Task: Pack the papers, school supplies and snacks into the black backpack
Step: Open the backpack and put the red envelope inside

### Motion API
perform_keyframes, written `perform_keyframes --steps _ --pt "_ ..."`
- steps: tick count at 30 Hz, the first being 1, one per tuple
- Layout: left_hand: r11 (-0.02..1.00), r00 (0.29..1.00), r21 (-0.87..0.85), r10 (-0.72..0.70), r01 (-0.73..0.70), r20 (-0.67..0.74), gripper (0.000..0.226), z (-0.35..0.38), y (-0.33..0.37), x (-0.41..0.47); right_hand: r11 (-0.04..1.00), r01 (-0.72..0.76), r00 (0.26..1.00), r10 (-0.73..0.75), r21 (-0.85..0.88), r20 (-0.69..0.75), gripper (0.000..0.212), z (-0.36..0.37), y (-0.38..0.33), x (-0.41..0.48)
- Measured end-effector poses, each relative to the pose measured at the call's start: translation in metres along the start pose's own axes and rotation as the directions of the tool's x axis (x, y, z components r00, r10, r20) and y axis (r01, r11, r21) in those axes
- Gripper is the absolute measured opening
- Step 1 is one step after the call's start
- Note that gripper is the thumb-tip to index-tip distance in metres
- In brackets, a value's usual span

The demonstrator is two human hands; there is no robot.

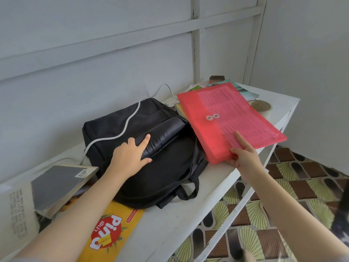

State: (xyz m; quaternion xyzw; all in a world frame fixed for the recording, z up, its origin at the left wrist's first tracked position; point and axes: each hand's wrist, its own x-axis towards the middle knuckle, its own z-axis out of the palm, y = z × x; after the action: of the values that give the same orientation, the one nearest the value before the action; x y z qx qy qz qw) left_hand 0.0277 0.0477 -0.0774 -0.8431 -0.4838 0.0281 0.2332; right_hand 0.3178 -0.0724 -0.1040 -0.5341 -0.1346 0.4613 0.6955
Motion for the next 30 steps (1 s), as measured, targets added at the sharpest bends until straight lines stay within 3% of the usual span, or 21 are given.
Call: perform_keyframes --steps 7,13,19,22,26,30 --pt "1.000 0.998 -0.016 0.011 -0.010 0.068 0.076 -0.005 0.001 0.010 0.996 0.058 0.997 -0.061 -0.073 -0.036 0.059 -0.003 0.001 -0.018" --pt "1.000 0.980 0.013 -0.004 0.001 0.198 0.092 -0.015 0.006 0.012 0.993 0.078 0.993 -0.085 -0.090 -0.079 0.059 0.010 0.000 -0.038" --pt "0.998 0.998 0.055 0.011 -0.014 0.069 0.076 -0.016 0.009 -0.005 0.947 0.165 0.973 -0.202 -0.276 -0.111 0.064 0.017 -0.004 -0.068" --pt "0.997 0.995 0.077 -0.005 -0.003 0.097 0.069 -0.019 0.016 -0.004 0.900 0.222 0.958 -0.274 -0.375 -0.090 0.066 0.020 -0.007 -0.086" --pt "1.000 0.990 0.003 -0.005 0.004 0.143 0.064 -0.025 0.018 -0.002 0.829 0.296 0.936 -0.350 -0.474 -0.028 0.065 0.019 -0.019 -0.119" --pt "0.994 0.995 -0.103 0.035 -0.026 0.089 0.060 -0.030 0.008 0.003 0.764 0.345 0.920 -0.390 -0.545 0.035 0.066 0.009 -0.027 -0.151"
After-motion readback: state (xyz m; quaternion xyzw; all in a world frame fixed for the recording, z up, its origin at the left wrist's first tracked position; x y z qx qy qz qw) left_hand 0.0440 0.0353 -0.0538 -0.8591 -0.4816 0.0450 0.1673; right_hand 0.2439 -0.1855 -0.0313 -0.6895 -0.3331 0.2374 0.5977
